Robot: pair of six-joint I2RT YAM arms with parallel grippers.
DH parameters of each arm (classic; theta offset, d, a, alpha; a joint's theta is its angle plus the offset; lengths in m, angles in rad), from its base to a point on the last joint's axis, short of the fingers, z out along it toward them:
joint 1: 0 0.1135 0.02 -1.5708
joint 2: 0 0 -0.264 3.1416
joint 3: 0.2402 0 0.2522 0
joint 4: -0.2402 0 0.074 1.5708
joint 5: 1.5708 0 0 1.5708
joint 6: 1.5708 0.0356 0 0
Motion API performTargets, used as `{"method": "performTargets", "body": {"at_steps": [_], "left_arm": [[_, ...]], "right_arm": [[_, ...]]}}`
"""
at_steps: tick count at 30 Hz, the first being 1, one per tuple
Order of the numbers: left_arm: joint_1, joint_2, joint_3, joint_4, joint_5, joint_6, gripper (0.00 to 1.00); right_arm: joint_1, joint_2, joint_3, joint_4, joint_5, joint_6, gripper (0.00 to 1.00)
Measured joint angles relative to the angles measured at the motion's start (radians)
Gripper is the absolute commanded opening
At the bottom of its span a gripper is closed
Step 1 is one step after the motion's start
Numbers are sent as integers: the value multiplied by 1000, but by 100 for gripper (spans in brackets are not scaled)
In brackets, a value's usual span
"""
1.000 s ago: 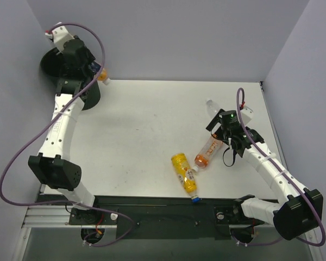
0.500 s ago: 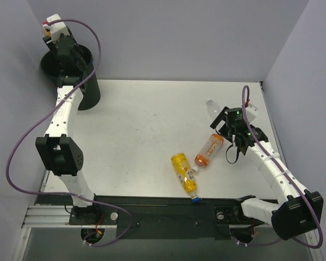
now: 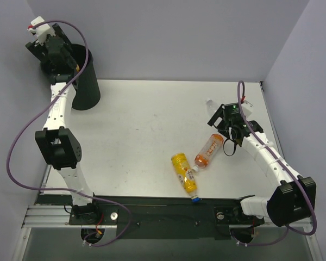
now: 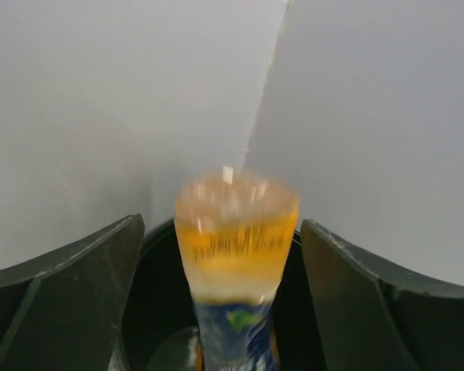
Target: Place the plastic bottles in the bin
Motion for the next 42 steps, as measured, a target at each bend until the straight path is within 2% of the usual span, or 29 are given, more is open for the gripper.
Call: {"method": "performTargets", "body": {"at_steps": [7,12,15,17,22,27,32,36,42], "left_arm": [[-1,5,15,-66,55,-79,97],[-23,-6,67,-217,145,-118,97],[-82,-47,61,-352,225,-142,97],[-146,-107,-10,-395,277,-158,97],[-366,-299,-318,-461,403,-238,97],[-542,-359,-532,-559,481,-376,97],[-743,-441,-808,-639,490,-515,97],[-898,-507,-908,-661,509,-620,97],[-1067,-543,-959,-620,483,-765,97]], "right_arm": [[0,21,5,2,-26,0,100],[0,16,6,5,-28,0,100],[0,-5,3,9,-28,0,100],[0,-32,-6,13,-28,-1,100],[0,-111,-48,19,-29,0,100],[0,-183,-94,14,-28,-1,100],[1,-266,-146,1,-24,-14,100],[19,-283,-191,-4,-23,-15,100],[69,-302,-278,-23,-23,1,100]]}}
